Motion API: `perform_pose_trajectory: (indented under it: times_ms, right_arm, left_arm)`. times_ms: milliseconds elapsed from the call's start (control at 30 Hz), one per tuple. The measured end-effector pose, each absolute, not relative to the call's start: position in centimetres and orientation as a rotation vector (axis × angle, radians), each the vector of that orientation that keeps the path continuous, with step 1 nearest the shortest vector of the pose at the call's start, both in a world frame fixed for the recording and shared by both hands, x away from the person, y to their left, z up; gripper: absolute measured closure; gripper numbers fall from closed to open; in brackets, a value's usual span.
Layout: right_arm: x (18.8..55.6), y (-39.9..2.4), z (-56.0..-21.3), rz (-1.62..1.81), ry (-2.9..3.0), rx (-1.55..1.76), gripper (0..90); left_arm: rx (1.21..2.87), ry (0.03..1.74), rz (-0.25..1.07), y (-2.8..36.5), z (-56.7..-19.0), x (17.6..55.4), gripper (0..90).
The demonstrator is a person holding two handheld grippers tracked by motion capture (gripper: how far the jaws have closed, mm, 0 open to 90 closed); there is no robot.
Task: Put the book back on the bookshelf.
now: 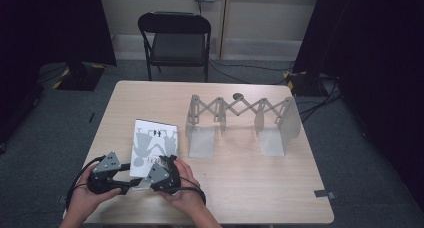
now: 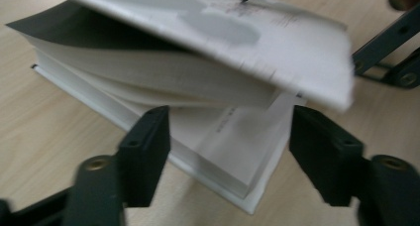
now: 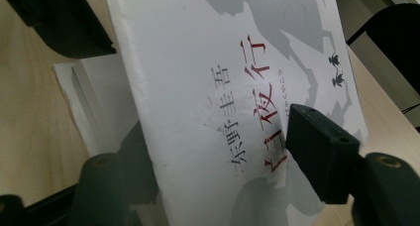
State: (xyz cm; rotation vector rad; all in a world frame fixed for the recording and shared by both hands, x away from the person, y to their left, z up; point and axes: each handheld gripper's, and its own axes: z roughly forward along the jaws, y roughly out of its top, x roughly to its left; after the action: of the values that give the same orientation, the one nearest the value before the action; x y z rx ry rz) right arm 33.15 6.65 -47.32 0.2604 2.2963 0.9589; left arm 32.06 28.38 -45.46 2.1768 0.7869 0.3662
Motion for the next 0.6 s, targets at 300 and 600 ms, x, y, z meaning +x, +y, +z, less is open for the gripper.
perform_pose_trajectory:
  times_ms: [300,600]
  right_arm:
    - [33.5,5.8,-45.3,0.941,2.311,0.289,48.2]
    - [34.1,5.6,-43.6,0.945,2.315,0.344,53.1]
  left_arm:
    - [2.171,0.818,0.387,29.4,-45.8,32.5,19.3]
    - [2.193,0.761,0.365,29.8,-46.2,32.5,16.1]
